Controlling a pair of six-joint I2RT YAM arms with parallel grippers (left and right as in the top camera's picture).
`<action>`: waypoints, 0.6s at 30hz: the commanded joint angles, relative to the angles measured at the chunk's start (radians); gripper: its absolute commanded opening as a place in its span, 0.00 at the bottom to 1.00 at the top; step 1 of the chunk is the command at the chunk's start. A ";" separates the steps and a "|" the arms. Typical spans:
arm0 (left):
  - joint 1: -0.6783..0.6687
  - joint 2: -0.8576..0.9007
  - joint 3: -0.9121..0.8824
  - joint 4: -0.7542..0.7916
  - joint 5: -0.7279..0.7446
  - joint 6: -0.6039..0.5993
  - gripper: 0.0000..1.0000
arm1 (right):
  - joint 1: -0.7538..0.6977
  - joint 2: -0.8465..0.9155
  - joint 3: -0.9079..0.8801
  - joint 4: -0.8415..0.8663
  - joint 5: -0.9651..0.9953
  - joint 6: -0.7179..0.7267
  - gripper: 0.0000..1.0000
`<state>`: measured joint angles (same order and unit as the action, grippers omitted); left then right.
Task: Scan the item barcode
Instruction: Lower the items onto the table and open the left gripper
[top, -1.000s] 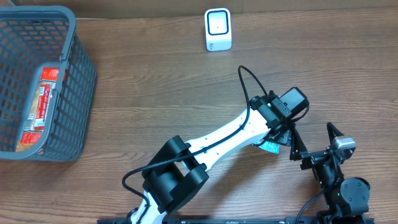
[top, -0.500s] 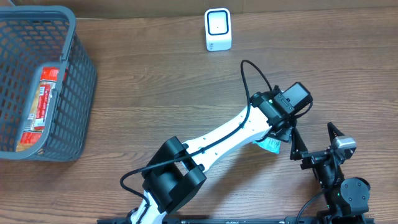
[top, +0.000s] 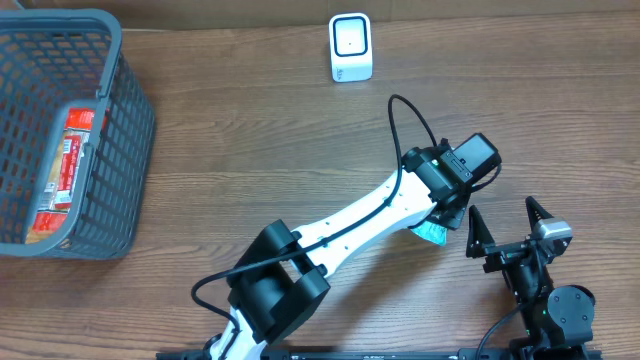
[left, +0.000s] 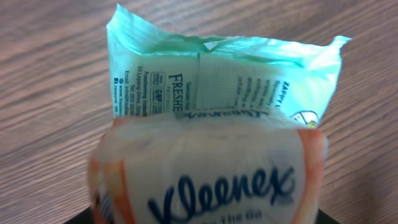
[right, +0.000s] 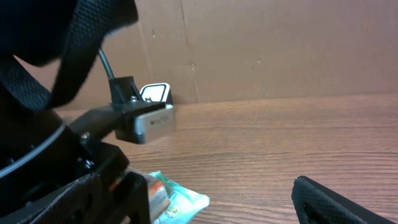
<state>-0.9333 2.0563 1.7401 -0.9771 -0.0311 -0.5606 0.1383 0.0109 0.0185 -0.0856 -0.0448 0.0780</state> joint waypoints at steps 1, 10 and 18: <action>0.043 -0.111 0.026 -0.006 -0.032 0.022 0.53 | -0.004 -0.008 -0.011 0.005 0.001 0.002 1.00; 0.083 -0.144 -0.003 -0.161 -0.094 -0.028 0.49 | -0.004 -0.008 -0.011 0.005 0.001 0.002 1.00; 0.082 -0.143 -0.222 -0.110 -0.077 -0.162 0.50 | -0.004 -0.008 -0.011 0.005 0.001 0.002 1.00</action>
<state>-0.8494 1.9289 1.6039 -1.1301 -0.1211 -0.6449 0.1379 0.0109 0.0185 -0.0864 -0.0448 0.0784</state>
